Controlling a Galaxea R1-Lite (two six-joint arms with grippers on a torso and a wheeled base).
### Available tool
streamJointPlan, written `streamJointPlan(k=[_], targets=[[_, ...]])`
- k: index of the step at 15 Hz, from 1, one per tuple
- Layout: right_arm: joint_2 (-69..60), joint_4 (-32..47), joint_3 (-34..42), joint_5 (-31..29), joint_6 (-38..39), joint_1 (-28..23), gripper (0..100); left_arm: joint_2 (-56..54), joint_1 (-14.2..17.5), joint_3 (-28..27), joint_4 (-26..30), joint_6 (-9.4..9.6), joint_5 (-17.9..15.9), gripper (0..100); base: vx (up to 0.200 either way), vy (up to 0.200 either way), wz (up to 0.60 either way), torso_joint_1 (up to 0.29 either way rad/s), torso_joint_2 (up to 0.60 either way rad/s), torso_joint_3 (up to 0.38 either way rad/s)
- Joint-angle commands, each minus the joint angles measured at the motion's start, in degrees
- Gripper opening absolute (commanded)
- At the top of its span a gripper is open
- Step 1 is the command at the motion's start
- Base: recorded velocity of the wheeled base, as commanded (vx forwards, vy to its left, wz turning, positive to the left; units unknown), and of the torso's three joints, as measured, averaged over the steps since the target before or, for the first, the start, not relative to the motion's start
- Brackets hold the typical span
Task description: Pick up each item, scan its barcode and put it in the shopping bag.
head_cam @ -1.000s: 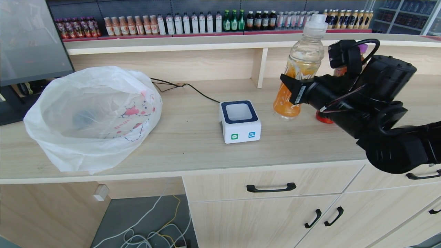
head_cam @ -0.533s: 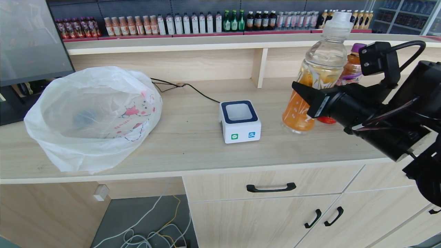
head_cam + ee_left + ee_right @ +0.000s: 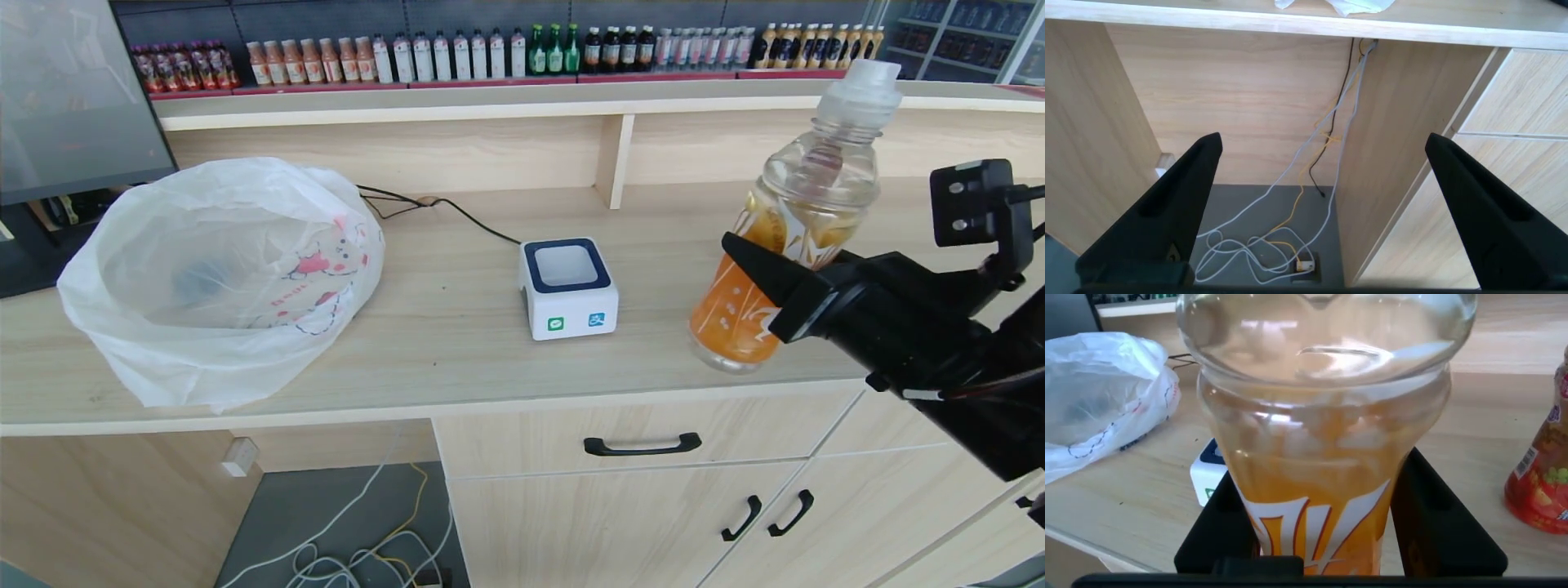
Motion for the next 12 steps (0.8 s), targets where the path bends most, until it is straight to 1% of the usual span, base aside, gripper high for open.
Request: streamJointPlan(k=[1, 6, 8, 10, 12], targets=[[-0.62, -2.16, 2.93, -0.02, -0.2, 1.5, 0, 0.01, 0.01, 0.0, -0.01, -0.04, -0.07, 100, 0.0, 0.0, 0.0, 0.0, 0.0, 0.0], [-4.84, -3.57, 8.12, 0.07, -2.84, 2.29, 0, 0.01, 0.01, 0.0, -0.01, -0.04, 0.01, 100, 0.0, 0.0, 0.0, 0.0, 0.0, 0.0], [-5.1, -3.57, 8.47, 0.07, -3.46, 2.73, 0, 0.01, 0.01, 0.0, -0.01, 0.05, 0.01, 100, 0.0, 0.0, 0.0, 0.0, 0.0, 0.0], [-5.01, -3.57, 8.3, 0.07, -3.9, 4.93, 0, 0.01, 0.01, 0.0, -0.01, -0.04, 0.01, 100, 0.0, 0.0, 0.0, 0.0, 0.0, 0.0], [-4.92, -3.57, 7.42, 0.16, -7.85, 9.15, 0, 0.01, -0.07, 0.0, -0.01, -0.04, 0.01, 100, 0.0, 0.0, 0.0, 0.0, 0.0, 0.0]])
